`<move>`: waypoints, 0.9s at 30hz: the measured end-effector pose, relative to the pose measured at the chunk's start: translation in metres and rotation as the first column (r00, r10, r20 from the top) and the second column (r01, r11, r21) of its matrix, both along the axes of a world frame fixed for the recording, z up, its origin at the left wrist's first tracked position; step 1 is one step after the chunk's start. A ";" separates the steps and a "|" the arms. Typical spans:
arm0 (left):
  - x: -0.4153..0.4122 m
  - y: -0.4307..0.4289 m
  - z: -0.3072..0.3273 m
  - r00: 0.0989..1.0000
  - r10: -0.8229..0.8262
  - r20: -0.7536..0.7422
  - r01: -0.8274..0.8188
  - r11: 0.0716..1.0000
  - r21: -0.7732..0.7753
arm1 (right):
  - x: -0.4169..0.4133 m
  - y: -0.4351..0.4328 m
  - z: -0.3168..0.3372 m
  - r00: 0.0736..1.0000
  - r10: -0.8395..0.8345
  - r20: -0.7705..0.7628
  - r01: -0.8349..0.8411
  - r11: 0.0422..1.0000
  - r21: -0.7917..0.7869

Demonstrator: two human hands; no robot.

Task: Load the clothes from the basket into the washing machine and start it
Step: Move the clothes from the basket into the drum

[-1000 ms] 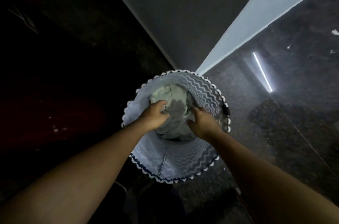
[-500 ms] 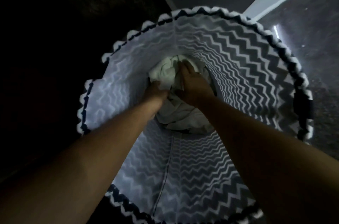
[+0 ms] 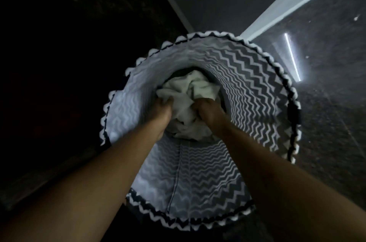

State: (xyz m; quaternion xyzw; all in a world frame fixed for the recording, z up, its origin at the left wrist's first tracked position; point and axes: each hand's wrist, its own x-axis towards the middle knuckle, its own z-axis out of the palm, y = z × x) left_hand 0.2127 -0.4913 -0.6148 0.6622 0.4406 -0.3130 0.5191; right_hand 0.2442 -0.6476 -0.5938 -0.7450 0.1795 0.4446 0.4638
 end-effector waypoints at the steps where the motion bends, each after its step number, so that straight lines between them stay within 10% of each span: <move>1: -0.001 -0.002 0.008 0.999 0.038 -0.017 -0.038 0.999 -0.025 | -0.003 0.000 0.011 0.987 -0.159 -0.029 0.159 0.987 0.022; 5: -0.001 0.001 0.048 0.963 0.186 -0.194 -0.235 0.932 -0.277 | -0.012 -0.008 0.075 0.817 -0.563 -0.128 0.577 0.805 0.137; 10: 0.007 -0.004 0.126 0.951 0.069 -0.302 -0.218 0.842 -0.494 | -0.014 -0.019 0.164 0.787 -0.583 -0.201 0.612 0.698 0.371; 27: 0.016 0.004 0.473 0.952 -0.196 0.235 0.291 0.816 -0.499 | -0.077 -0.042 0.480 0.742 -0.463 0.485 0.420 0.885 0.202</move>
